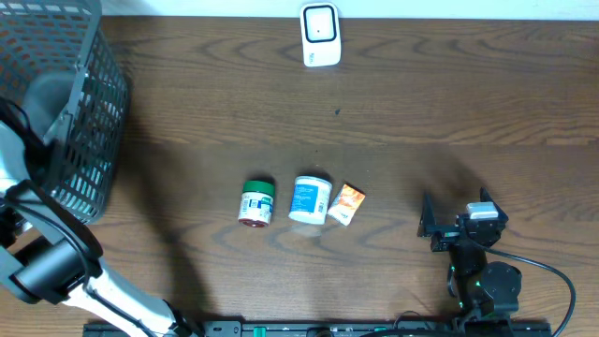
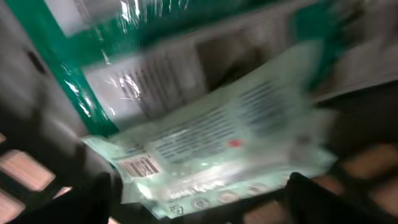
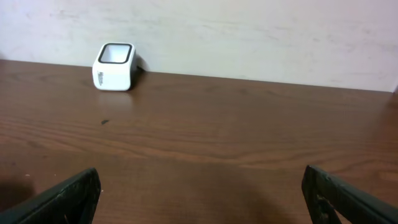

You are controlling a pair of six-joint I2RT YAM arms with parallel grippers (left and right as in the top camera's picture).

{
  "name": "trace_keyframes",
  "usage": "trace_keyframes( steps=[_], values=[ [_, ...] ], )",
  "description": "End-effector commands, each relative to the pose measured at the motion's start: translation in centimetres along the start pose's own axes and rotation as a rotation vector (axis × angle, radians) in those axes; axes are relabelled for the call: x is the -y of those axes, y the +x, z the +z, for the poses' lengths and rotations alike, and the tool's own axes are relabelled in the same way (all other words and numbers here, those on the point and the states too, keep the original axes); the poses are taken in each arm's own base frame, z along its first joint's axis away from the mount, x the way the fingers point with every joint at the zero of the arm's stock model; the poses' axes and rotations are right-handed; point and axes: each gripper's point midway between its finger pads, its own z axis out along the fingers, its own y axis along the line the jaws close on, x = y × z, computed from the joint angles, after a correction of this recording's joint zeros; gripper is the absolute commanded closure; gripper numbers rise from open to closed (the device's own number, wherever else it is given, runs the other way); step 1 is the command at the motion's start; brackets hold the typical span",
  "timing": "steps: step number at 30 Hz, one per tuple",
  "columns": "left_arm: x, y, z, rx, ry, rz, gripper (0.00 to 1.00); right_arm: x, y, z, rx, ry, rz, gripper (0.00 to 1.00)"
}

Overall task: Scan the item barcode
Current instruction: 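Reach down into the basket toward the green packet with left gripper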

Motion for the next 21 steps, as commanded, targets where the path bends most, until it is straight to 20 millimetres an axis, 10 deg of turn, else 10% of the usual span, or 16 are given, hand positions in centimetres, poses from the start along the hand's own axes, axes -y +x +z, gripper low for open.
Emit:
trace_keyframes(
  steps=[1,6,9,13,21],
  values=[
    [-1.0,2.0,3.1,-0.061,-0.048,0.010,0.12,0.2,0.1,0.0,-0.003,0.007,-0.003,0.01],
    [-0.5,1.9,3.6,-0.052,-0.018,0.009,0.13,0.2,0.1,0.0,-0.003,0.007,-0.003,0.01],
    [1.7,0.6,2.4,-0.019,0.104,0.009,0.59,0.2,0.1,0.0,-0.003,0.007,-0.003,0.01],
    [2.6,-1.3,-0.4,0.059,0.146,0.015,0.89,0.2,0.1,0.0,-0.003,0.007,-0.003,0.01],
    [3.1,-4.1,-11.0,0.361,0.197,-0.021,0.92,0.2,0.1,0.0,-0.003,0.007,-0.003,0.01]
  ],
)
